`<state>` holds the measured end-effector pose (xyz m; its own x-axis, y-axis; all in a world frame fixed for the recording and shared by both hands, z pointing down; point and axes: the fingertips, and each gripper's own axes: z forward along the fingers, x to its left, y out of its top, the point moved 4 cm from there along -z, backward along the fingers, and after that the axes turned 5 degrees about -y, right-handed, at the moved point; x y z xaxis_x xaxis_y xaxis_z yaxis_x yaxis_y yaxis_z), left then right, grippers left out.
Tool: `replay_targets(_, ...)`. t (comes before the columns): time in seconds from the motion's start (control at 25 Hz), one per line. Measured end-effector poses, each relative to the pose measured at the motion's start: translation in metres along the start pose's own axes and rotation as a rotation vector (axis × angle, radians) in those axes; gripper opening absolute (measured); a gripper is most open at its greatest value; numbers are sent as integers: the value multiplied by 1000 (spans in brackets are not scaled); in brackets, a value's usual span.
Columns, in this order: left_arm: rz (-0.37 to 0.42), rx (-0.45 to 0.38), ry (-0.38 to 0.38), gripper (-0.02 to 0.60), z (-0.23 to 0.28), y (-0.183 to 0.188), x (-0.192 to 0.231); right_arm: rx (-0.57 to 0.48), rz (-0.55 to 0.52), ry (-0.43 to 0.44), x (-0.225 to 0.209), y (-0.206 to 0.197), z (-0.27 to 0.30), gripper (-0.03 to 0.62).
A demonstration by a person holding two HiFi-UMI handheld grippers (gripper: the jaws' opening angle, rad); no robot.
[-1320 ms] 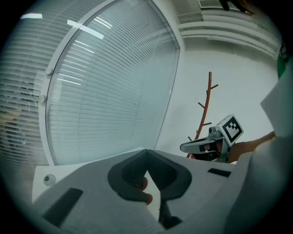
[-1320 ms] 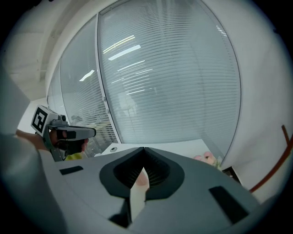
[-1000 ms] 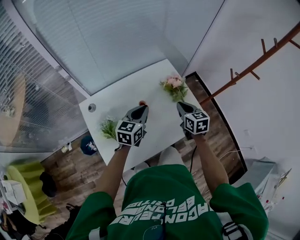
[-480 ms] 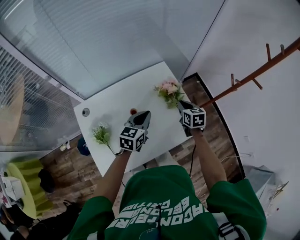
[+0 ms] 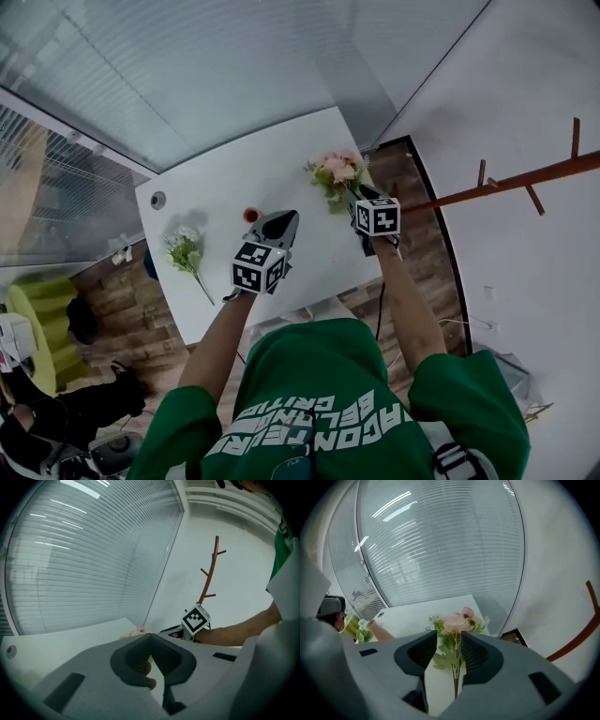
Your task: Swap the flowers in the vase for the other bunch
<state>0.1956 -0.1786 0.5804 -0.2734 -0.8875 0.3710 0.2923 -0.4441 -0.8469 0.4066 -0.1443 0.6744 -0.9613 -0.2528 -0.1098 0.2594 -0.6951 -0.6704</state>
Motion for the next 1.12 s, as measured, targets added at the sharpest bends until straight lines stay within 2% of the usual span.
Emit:
replay_targets(0.16, -23, 0, 27, 3, 15, -3, 0, 57, -12, 4, -12, -5, 32, 254)
replay_targets(0.24, -36, 0, 42, 3, 21, -5, 1, 81, -29, 13, -15, -5, 48, 280)
replay_targets(0.6, -80, -8, 123, 3, 33, -6, 9, 231, -94, 23, -21, -12, 114, 296)
replay_targets(0.72, -95, -7, 148, 3, 33, -7, 14, 279, -80, 36, -23, -16, 128, 296)
replay_targets(0.88, -115, -10, 170, 3, 34, -10, 18, 289, -72, 32, -26, -21, 136, 295)
replay_targets(1.0, -129, -14, 178, 3, 36, -11, 20, 290, -132, 7, -25, -23, 137, 291)
replay_targets(1.12, -131, -16, 179, 3, 39, -10, 22, 287, -176, 1, -21, -20, 141, 250)
